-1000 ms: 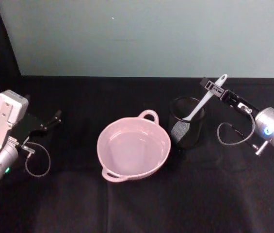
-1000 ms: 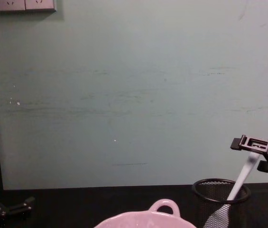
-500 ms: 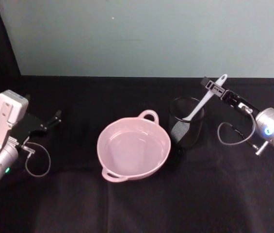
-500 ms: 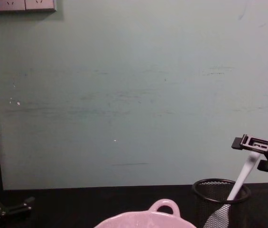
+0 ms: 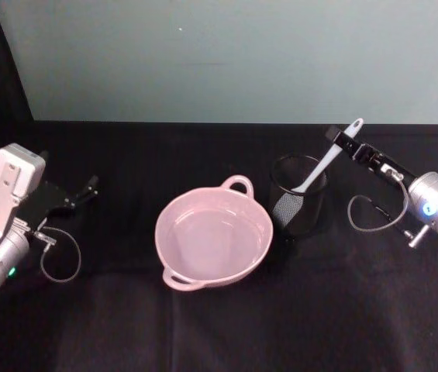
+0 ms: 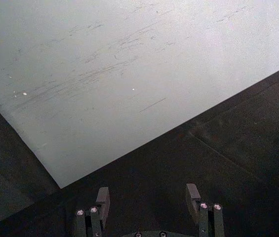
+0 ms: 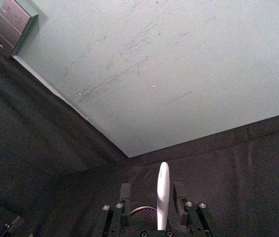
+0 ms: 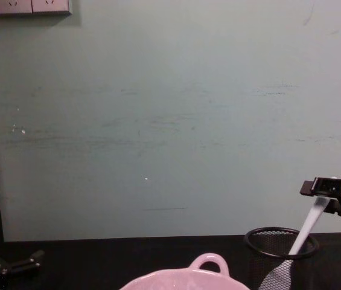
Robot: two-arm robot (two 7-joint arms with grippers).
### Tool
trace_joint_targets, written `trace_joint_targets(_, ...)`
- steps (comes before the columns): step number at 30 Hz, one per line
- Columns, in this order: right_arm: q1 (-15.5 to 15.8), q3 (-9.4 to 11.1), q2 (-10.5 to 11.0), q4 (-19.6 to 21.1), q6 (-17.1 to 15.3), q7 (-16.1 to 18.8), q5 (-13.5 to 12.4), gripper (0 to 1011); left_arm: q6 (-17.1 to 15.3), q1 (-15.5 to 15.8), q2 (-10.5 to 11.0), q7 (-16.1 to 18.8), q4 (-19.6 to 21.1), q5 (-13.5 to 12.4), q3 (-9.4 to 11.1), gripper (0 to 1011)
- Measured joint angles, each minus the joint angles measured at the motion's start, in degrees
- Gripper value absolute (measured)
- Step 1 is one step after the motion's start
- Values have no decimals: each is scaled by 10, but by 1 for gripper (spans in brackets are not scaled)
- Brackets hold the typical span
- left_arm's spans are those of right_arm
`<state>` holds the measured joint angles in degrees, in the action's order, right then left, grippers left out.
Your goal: Use the one hand to pick up the spoon and stir the clear water in the bowl.
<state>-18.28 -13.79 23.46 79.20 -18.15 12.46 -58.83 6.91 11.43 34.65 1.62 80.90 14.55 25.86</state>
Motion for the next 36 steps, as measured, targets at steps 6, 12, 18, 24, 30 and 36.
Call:
trace_joint_targets(6, 0, 0, 0, 0, 0, 0, 0, 399, 0, 0, 0, 0, 0, 0, 0, 1011)
trace_joint_targets(12, -1, 0, 0, 0, -1, 0, 1, 198, 0, 0, 0, 0, 0, 0, 0, 1011)
trace_joint_targets(18, -1, 0, 0, 0, -1, 0, 1, 118, 0, 0, 0, 0, 0, 0, 0, 1011)
trace_joint_targets(24, -1, 0, 0, 0, -1, 0, 1, 118, 0, 0, 0, 0, 0, 0, 0, 1011)
trace_joint_targets(30, 0, -11, 14, 14, 5, 5, 13, 118, 0, 0, 0, 0, 0, 0, 0, 1011)
trace_joint_targets(36, -1, -37, 51, 63, 8, 2, 43, 118, 0, 0, 0, 0, 0, 0, 0, 1011)
